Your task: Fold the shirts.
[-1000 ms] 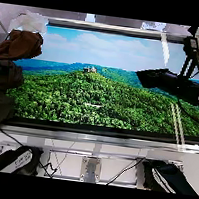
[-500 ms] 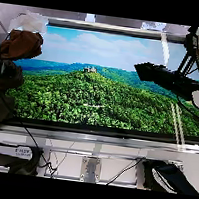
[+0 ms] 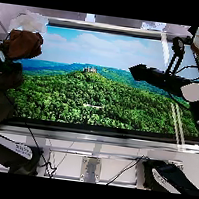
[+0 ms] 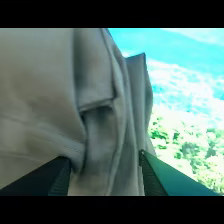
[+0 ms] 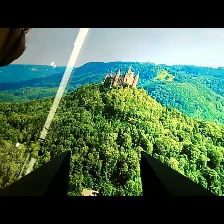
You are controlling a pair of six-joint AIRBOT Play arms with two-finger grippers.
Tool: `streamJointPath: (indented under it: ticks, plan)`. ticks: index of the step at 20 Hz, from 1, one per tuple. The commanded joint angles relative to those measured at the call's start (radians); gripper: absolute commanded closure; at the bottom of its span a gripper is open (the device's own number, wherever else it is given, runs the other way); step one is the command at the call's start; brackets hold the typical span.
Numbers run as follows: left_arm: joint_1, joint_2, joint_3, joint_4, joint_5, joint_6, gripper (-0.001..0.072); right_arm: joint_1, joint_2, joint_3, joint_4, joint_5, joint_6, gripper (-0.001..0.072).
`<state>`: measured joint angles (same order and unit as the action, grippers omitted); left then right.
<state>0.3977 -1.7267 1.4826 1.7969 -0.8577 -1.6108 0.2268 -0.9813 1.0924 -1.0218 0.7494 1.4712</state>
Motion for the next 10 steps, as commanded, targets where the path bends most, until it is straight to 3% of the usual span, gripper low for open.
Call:
streamJointPath:
  ticks: [1, 3, 4, 5, 6, 8, 9, 10]
  plan:
    - [0.001, -0.038, 0.018, -0.019, -0.035, 0.020, 0.0198, 0.000, -0.007, 0.000, 0.001, -0.001, 0.003, 0.0210]
    - [0.001, -0.050, 0.018, -0.020, -0.045, 0.017, 0.0207, 0.000, -0.007, 0.000, 0.000, -0.004, 0.003, 0.0210]
    - [0.001, -0.055, 0.018, -0.020, -0.056, 0.018, 0.0342, 0.000, -0.007, 0.000, 0.001, -0.008, 0.003, 0.0210]
    - [0.001, -0.055, 0.018, -0.021, -0.061, 0.017, 0.0641, 0.000, -0.007, 0.000, 0.001, -0.014, 0.002, 0.0211]
    - [0.000, -0.055, 0.018, -0.031, -0.073, 0.017, 0.0695, 0.000, -0.007, 0.000, 0.000, -0.023, 0.002, 0.0211]
    - [0.000, -0.055, 0.018, -0.147, -0.124, 0.019, 0.0696, 0.000, -0.007, 0.000, -0.006, -0.048, 0.002, 0.0211]
    - [0.000, -0.053, 0.018, -0.270, -0.150, 0.032, 0.0696, -0.001, -0.007, 0.000, -0.019, -0.063, 0.002, 0.0211]
    - [-0.001, -0.050, 0.018, -0.458, -0.179, 0.103, 0.0696, -0.001, -0.007, 0.000, -0.027, -0.076, 0.002, 0.0211]
